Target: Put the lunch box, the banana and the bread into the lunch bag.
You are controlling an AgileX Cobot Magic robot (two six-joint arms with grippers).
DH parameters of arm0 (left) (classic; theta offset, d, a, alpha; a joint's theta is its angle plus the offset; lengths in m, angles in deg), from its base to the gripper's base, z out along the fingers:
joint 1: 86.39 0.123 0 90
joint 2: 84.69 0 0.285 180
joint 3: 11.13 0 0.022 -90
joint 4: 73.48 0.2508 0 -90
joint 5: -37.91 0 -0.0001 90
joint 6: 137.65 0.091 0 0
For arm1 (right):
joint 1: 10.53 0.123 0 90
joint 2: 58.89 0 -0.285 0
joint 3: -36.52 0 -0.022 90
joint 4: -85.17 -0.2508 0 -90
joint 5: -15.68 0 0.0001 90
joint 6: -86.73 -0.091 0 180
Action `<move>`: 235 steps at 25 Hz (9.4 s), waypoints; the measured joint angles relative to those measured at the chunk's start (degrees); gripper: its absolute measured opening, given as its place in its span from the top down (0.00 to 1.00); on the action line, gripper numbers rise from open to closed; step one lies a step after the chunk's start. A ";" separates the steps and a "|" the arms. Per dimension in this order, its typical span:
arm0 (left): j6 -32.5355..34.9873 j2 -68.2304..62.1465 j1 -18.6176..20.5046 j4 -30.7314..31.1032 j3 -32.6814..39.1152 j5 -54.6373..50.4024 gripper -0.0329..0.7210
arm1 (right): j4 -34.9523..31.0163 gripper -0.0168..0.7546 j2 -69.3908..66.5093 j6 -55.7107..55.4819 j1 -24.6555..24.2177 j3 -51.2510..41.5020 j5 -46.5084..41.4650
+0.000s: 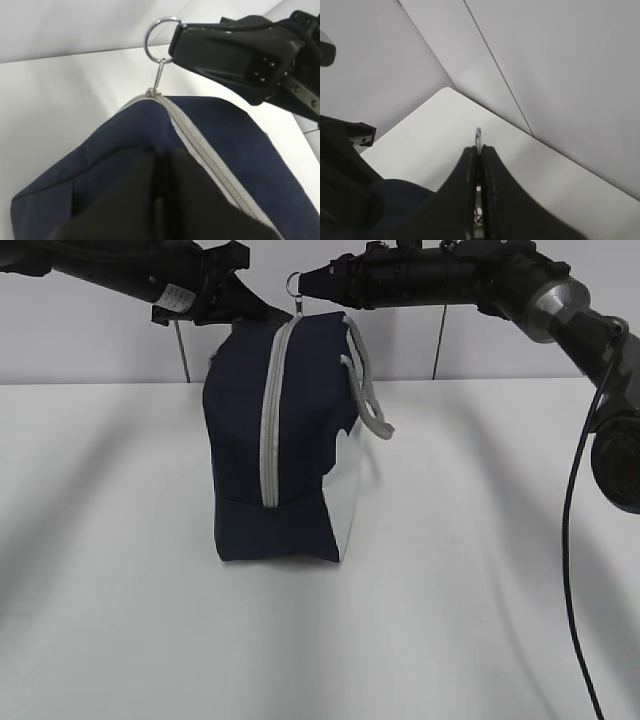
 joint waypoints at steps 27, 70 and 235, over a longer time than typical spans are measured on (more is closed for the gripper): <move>12.16 2.08 0.05 -1.64 0.00 -8.03 0.93 | -1.78 1.00 -3.98 -6.92 0.00 0.49 -4.21; 12.93 3.16 0.00 -2.09 -0.09 -8.19 0.20 | -1.16 0.22 -10.79 -5.14 -1.10 6.75 -8.57; -29.91 114.79 -0.35 48.70 81.38 -14.36 0.38 | -100.59 0.22 146.25 117.94 20.84 -127.46 -117.13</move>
